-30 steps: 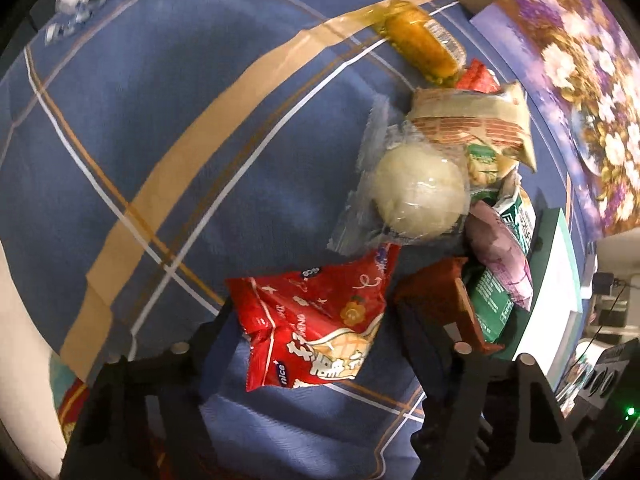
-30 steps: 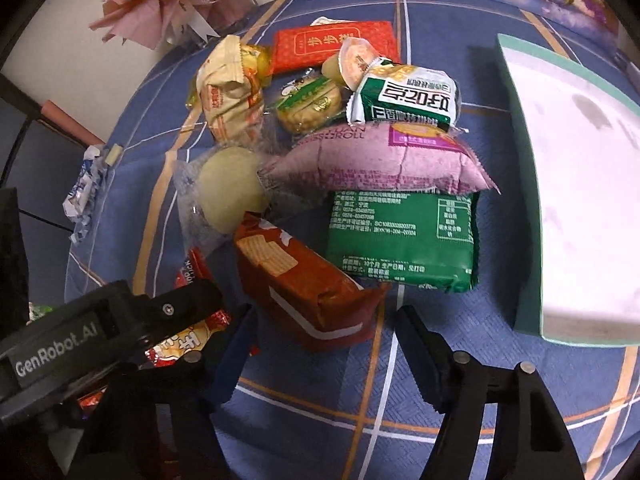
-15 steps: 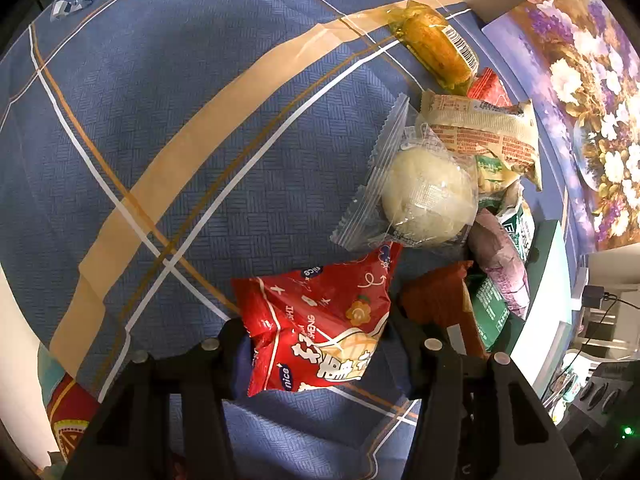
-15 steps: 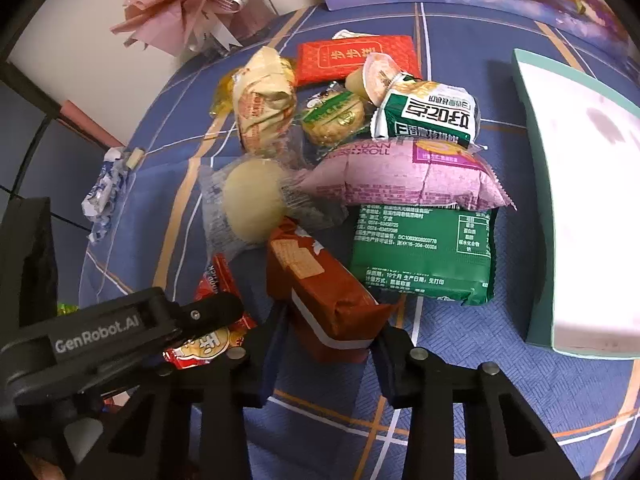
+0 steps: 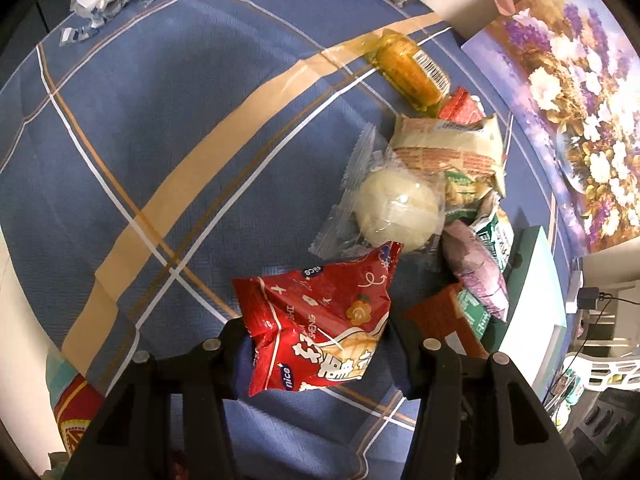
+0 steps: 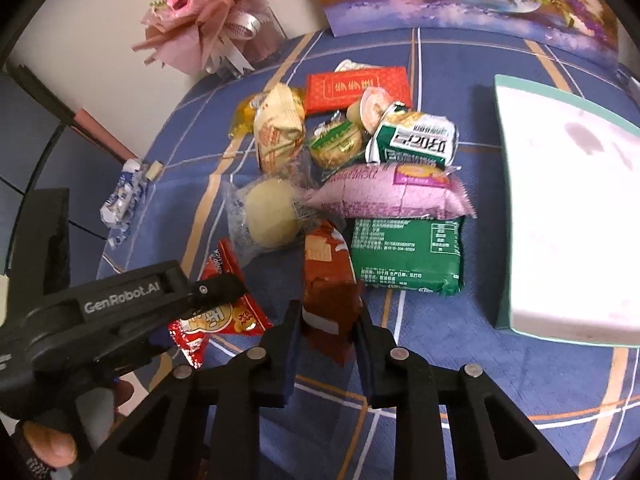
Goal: Organize snacks
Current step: 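Carry both packs over the white tray and open both tools to drop them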
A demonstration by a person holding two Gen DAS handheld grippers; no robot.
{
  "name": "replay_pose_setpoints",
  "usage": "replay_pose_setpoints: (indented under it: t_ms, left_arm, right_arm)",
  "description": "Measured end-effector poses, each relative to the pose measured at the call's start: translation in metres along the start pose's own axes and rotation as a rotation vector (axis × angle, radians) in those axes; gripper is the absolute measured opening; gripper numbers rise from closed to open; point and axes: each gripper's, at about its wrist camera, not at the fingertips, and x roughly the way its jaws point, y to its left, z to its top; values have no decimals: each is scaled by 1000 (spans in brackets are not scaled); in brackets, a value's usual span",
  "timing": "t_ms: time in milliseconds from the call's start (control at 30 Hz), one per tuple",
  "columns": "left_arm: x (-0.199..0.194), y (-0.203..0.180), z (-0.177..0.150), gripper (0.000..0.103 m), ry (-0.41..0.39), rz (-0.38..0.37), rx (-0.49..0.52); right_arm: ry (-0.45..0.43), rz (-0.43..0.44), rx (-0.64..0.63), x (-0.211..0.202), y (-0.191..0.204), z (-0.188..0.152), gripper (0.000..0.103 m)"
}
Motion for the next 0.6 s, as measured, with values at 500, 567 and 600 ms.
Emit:
replay_pose_setpoints:
  t_ms: [500, 567, 600]
  left_arm:
    - [-37, -60, -18, 55, -129, -13, 159]
    - [-36, -83, -21, 55, -133, -7, 216]
    - [-35, -95, -23, 55, -131, -7, 246]
  right_arm:
    - [-173, 2, 86, -77, -34, 14, 26]
    - [-195, -54, 117, -86, -51, 19, 26]
    - [-203, -75, 130, -89, -58, 20, 26]
